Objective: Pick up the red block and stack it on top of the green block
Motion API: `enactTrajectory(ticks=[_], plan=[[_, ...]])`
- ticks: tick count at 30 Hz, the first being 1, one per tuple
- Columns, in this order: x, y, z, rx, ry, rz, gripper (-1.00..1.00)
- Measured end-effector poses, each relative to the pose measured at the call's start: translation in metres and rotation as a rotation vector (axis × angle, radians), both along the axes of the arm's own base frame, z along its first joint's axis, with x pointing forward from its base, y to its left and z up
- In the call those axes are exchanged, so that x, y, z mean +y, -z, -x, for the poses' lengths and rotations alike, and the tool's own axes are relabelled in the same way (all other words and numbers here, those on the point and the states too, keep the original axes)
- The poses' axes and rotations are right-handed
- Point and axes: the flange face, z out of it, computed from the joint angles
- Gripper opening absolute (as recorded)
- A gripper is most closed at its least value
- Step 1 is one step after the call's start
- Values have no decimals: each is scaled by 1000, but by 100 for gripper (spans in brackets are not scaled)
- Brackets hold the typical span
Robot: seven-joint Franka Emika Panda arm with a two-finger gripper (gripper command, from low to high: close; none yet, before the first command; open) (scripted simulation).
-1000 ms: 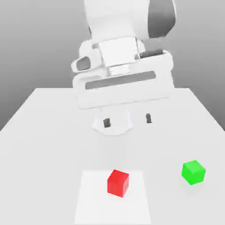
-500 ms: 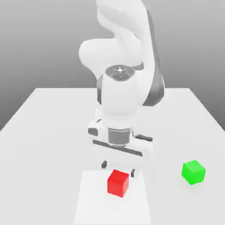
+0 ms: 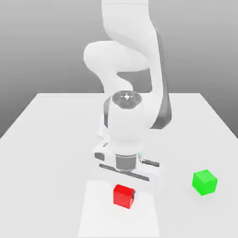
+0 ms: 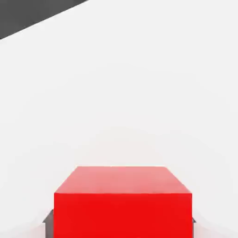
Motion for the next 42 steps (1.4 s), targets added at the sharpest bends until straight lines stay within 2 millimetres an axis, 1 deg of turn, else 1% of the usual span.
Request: enactTrajectory(ticks=[4,8,12,14,16,19,22,24,28,29,33,38,39,40,41,42], plan=[[0,-22,-4,-8,-3,2,-100],[0,-42,-4,-8,-2,1,-100],[0,-57,0,1,1,-1,-100],[6,-61,1,5,25,-3,-100],[20,-64,1,7,59,-5,-100],[46,-67,0,9,110,-9,-100],[74,-71,2,11,158,-11,-100],[96,-74,6,12,180,-12,-100],[153,-80,22,12,188,-11,-100],[165,-82,26,12,198,-11,-100],[196,-88,38,11,273,-9,-100],[241,-96,63,6,344,-5,-100],[247,-93,66,5,353,-5,-100],[251,-86,68,4,355,-4,-100],[252,-77,68,4,359,-4,-100],[249,-66,65,4,374,-4,-100]])
